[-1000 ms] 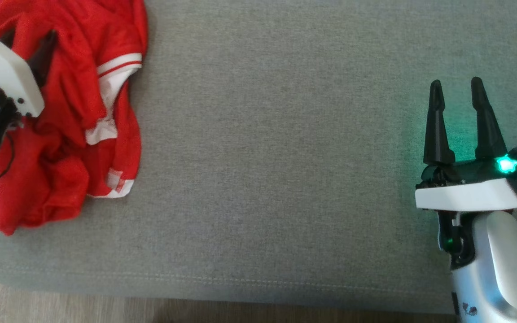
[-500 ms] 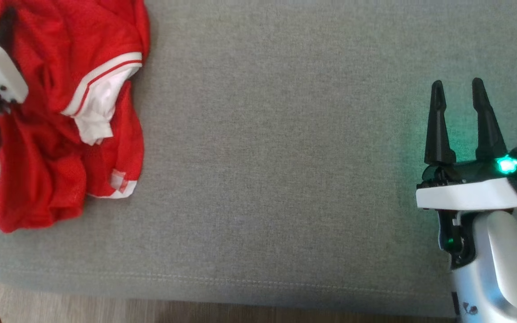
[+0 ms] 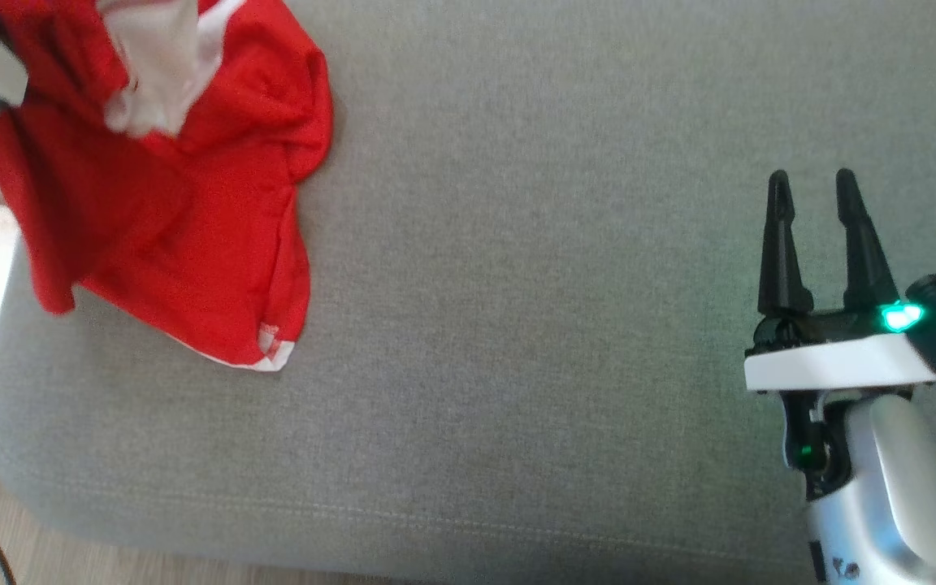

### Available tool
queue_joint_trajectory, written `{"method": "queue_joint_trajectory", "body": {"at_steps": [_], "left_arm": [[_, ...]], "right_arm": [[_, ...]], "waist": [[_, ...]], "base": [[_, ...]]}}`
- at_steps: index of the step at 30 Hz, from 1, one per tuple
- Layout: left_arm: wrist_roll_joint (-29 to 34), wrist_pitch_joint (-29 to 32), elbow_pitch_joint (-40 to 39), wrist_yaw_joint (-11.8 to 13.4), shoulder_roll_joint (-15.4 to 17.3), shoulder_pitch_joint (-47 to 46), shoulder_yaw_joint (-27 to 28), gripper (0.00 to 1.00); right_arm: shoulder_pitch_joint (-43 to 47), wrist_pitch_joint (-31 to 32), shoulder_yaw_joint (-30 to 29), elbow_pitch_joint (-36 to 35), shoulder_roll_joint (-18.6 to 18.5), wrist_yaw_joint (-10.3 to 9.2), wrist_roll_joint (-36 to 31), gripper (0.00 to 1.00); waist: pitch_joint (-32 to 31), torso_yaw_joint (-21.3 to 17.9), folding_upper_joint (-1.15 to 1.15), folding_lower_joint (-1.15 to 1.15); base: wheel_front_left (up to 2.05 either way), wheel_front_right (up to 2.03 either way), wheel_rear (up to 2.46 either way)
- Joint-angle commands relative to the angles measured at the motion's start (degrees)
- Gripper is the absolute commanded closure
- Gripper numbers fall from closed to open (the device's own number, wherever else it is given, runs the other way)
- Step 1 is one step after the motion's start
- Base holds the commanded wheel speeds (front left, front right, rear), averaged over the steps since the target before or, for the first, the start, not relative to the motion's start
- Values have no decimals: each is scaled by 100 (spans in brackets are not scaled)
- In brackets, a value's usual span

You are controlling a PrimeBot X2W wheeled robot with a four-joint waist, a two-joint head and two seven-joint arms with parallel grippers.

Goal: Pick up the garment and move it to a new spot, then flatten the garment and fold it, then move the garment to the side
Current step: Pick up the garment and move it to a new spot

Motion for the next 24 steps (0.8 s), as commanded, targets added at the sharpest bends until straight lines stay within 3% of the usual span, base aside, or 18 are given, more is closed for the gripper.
{"method": "queue_joint_trajectory", "body": {"at_steps": [1, 14, 24], "left_arm": [[18, -85, -305, 73, 309, -421, 320, 100], [80, 105, -2064, 762, 138, -228, 388, 100], [14, 355, -3212, 1440, -566, 275, 71, 100]], "right_arm": [[80, -61, 168, -152, -20, 44, 70, 0], [262, -62, 275, -144, -20, 44, 361, 0], [144, -62, 387, -341, -20, 44, 511, 0]], "waist": [[-278, 53, 0, 0], [-847, -256, 0, 0], [-733, -1079, 0, 0]], "base": [[0, 0, 0], [0, 0, 0], [0, 0, 0]]}}
